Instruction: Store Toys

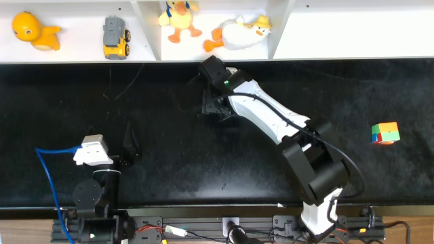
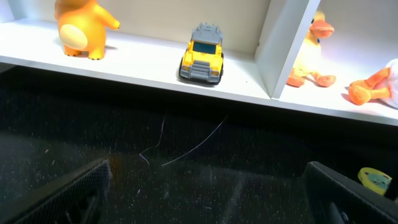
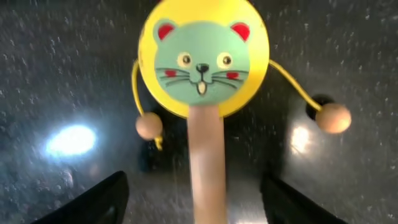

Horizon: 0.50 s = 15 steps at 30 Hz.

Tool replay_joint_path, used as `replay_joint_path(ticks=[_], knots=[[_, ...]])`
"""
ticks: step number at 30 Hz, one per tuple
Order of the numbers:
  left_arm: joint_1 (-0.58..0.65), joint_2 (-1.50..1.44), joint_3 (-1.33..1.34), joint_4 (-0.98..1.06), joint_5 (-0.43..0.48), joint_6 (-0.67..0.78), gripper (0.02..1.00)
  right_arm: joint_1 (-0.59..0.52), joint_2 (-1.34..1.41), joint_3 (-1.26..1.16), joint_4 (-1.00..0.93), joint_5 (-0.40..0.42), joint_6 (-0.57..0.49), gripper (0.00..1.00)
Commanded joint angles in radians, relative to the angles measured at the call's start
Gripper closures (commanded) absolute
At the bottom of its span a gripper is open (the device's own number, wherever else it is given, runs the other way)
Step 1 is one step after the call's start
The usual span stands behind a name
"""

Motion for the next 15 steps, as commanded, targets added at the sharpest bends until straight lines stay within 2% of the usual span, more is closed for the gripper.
replay_joint_path(ticks=[1,6,15], knots=[[-0.005,-0.012,-0.009,0.004,0.01,0.011,0.02,-0.002,0.048,0.018,0.018,0.017,-0.004,0.343],[-0.005,-0.012,-0.009,0.004,0.01,0.011,0.02,-0.004,0.062,0.018,0.017,0.031,-0.003,0.549],[-0.005,-0.012,-0.009,0.004,0.01,0.011,0.02,-0.008,0.064,0.018,0.016,0.03,-0.003,0.713]])
